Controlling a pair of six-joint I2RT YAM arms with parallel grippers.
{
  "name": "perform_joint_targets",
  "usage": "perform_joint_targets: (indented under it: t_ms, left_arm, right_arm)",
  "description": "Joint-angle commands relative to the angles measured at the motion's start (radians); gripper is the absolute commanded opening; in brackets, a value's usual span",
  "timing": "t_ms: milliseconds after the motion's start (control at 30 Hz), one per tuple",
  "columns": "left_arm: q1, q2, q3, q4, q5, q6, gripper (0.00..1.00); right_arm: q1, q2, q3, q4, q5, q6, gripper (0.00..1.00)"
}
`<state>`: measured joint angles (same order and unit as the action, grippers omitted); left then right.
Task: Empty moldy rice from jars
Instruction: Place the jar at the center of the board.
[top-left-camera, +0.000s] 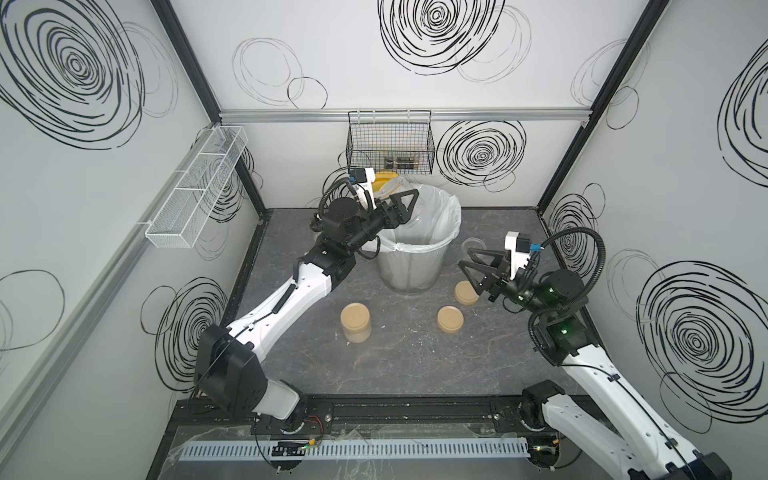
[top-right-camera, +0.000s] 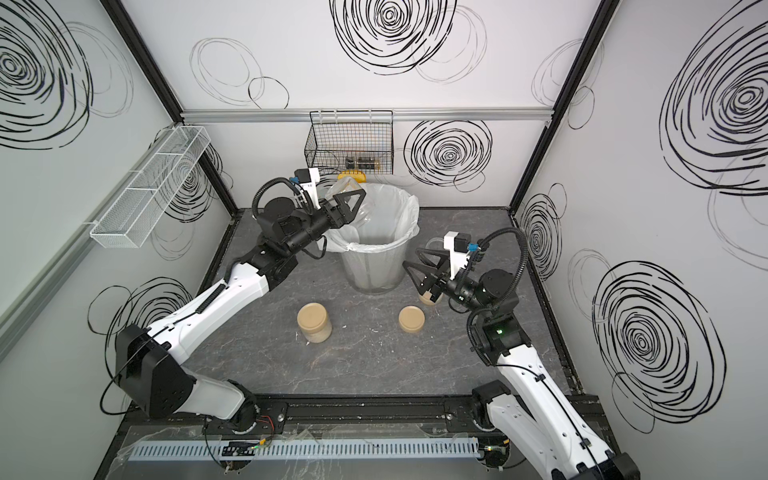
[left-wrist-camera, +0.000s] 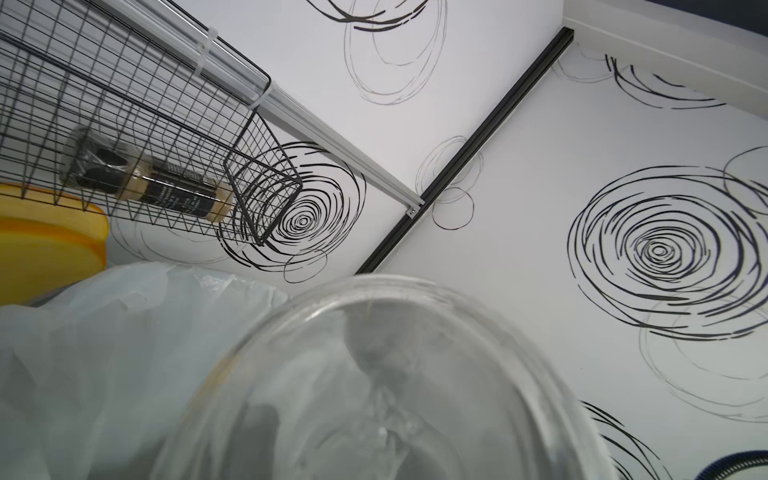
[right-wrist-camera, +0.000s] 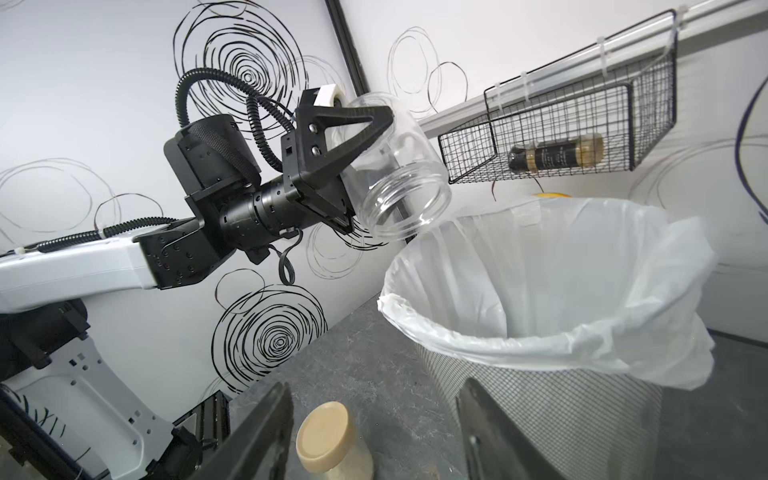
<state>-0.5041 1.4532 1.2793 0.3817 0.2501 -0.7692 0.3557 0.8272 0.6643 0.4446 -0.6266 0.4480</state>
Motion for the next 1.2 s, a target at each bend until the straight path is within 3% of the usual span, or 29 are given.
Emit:
perform_joint_targets:
  t_ms: [0,167,467,1167]
  left_arm:
    - [-0.005,-0.073,-0.018,0.267,0.022,-0.123,0.68]
    - [-0.018,-0.067,-0.046,0.361,0.04,-0.226,0.68]
    - [-0.084,-0.042,-0.064,0.442,0.029,-0.298,0.68]
    - [-0.18,0.023,-0.08,0.549,0.005,-0.396,0.67]
  right_arm:
    - [0.014,0.066,0.098,0.151,-0.06,-0.003,0.59]
    - [0.058,0.199,0.207,0.17,-0.084,-0.045,0.54]
    - [0.144,0.307,0.297,0.199,-0.053,-0.1,0.52]
    - [0.156,0.348,0.354,0.215,-0.043,-0.154,0.48]
